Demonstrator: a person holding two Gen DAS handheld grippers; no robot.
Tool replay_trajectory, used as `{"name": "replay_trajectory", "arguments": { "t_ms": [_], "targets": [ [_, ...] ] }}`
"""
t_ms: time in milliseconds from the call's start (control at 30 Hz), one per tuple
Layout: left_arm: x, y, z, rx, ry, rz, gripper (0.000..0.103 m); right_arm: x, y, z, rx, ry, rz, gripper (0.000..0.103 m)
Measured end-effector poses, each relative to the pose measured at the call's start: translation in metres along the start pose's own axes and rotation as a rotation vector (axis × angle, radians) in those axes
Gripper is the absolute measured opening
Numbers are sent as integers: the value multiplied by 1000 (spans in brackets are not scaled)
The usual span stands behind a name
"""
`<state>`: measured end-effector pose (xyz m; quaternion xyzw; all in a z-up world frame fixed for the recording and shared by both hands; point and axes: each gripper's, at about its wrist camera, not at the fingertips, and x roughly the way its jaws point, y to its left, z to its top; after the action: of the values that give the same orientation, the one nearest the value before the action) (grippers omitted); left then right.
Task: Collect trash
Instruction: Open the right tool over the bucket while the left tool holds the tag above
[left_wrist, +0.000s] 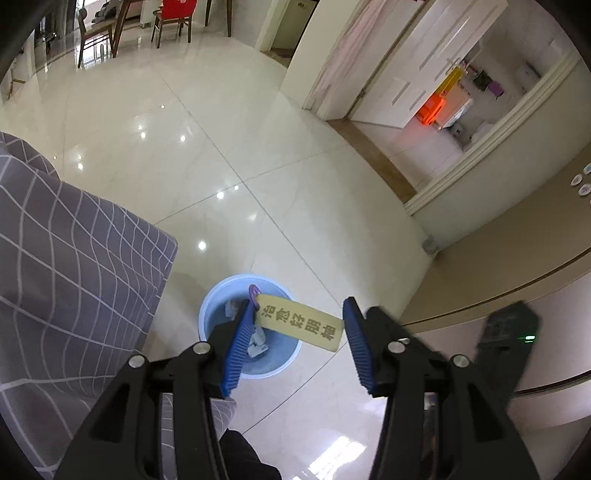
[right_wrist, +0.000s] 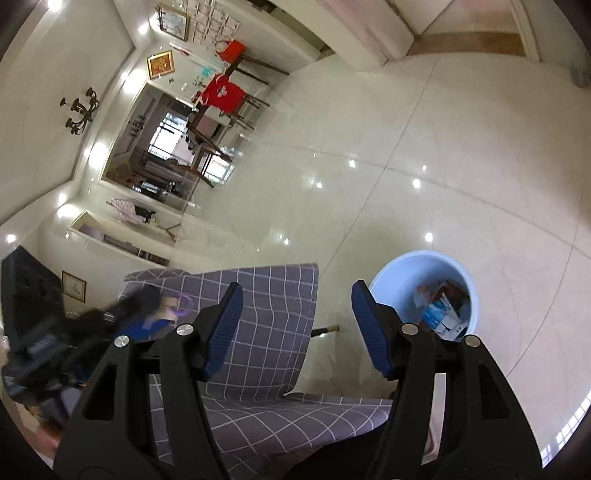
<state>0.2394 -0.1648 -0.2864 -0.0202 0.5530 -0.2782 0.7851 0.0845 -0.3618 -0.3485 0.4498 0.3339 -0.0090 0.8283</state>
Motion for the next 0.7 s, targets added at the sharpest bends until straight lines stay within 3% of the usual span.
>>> {"name": "replay_trajectory", "arguments": {
  "t_ms": [100,267,600,667,700],
  "targets": [
    [1,3,-8,13,1,11,49,-18,3,0,-11,-49,-4,61],
    [-2,-13,-13,120,-48,72,49,-38,16,3,-61,-121,-16,62],
    [-7,-24,-7,143,-77,60,53,-59,29,8,-69,-187,3,64],
    [-10,-26,-4,136,-71,51,85,-67,32,8,-76,-208,10,64],
    [-14,-27,-4,136,-84,52,85,-71,33,9,-81,-214,12,64]
  ]
}}
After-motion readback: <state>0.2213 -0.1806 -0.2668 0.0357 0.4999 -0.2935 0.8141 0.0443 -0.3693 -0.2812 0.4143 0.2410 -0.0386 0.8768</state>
